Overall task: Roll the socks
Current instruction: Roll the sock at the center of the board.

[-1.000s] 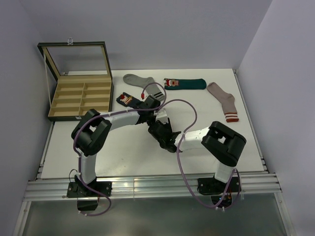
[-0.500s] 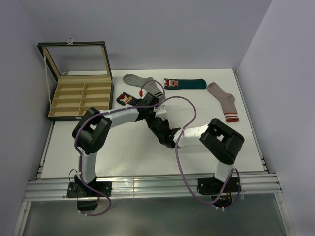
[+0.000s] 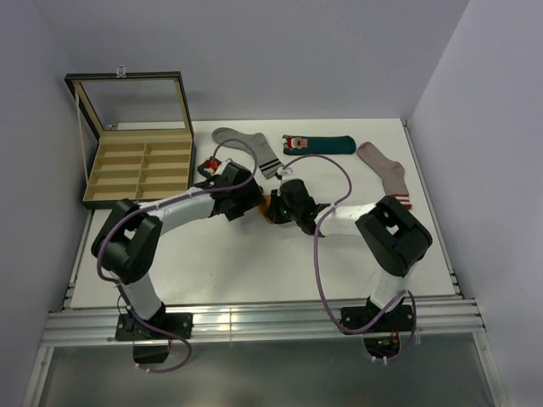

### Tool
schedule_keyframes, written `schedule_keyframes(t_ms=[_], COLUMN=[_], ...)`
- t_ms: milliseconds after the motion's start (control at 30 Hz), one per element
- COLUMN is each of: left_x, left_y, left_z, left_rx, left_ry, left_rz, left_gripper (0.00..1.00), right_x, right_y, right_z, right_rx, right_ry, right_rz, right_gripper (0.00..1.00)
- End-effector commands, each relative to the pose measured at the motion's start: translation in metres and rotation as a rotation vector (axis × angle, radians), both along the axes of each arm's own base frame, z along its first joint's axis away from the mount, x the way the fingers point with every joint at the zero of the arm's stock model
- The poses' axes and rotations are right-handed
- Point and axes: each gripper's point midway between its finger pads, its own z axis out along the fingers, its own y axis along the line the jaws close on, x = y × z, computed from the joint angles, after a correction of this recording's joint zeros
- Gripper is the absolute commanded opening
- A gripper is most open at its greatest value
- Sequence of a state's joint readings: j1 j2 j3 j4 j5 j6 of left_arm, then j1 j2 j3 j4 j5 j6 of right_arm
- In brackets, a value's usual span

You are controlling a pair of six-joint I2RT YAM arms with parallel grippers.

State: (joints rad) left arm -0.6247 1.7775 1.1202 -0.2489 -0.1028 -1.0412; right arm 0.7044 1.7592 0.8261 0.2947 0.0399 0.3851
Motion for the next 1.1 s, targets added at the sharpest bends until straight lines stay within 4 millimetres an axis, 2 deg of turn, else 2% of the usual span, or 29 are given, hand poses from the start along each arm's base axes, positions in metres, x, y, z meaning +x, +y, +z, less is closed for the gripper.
schedule_keyframes(t_ms=[0,33,100,133,200,500,900,1067], left_x=[-0.002,-0.006,-0.005,-0.010,-0.011,-0.037,-0.033,-0.030], left_y=[-0.006,-0.002,-0.001,0.001,-0.004,-0.014,-0.019,-0.017], left_z=[0.037,0.037,0.045,0.040,0.044,0.021,0.011,0.000], left_rx=[-0.088,-0.091,-0.118,-0.122,-0.151,-0.161,-0.225,-0.228], left_ry=[-0.072,-0.078,-0.107,-0.104,-0.128,-0.104,-0.142,-0.131], left_rz=[0.025,0.031,0.041,0.035,0.010,-0.066,-0.006,0.041], left_gripper=[0.89,0.89,0.89,0.89,0.88,0.82,0.81,0.80], right_x=[-0.065,-0.062,-0.069,-0.068,-0.070,-0.064,-0.070,-0.072], right_y=[-0.006,-0.006,0.000,0.002,0.005,-0.012,-0.012,-0.014], right_z=[-0.056,-0.054,-0.053,-0.052,-0.047,-0.045,-0.056,-0.062], right_rx=[0.053,0.080,0.147,0.170,0.255,0.419,0.500,0.507], right_ry=[0.384,0.407,0.475,0.491,0.543,0.701,0.814,0.836], right_rz=[0.122,0.118,0.146,0.150,0.156,0.060,0.000,-0.017], right_gripper=[0.00,0.00,0.00,0.00,0.00,0.00,0.01,0.01])
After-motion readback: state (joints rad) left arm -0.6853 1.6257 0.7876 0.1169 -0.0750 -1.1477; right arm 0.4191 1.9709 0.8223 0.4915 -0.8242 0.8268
